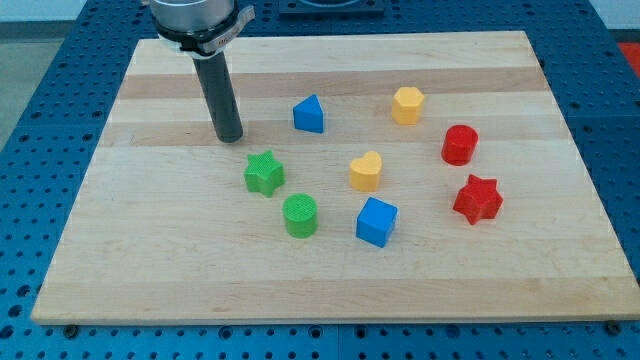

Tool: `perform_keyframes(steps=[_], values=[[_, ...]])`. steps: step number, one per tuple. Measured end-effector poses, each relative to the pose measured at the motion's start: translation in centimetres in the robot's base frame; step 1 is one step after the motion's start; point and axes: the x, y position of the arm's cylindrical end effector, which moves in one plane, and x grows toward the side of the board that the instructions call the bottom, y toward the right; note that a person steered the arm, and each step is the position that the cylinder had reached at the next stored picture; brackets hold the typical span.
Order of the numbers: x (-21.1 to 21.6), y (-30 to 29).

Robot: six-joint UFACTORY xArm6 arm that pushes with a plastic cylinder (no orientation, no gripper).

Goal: Point your arm at green star

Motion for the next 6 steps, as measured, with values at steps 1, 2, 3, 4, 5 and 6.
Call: perform_keyframes(steps=[1, 2, 3, 4, 5, 6], values=[[0.0, 0.0], [-0.5, 0.2], [0.1, 4.6], [0.9, 8.0], [2.6, 8.1], [5.7, 8.6]])
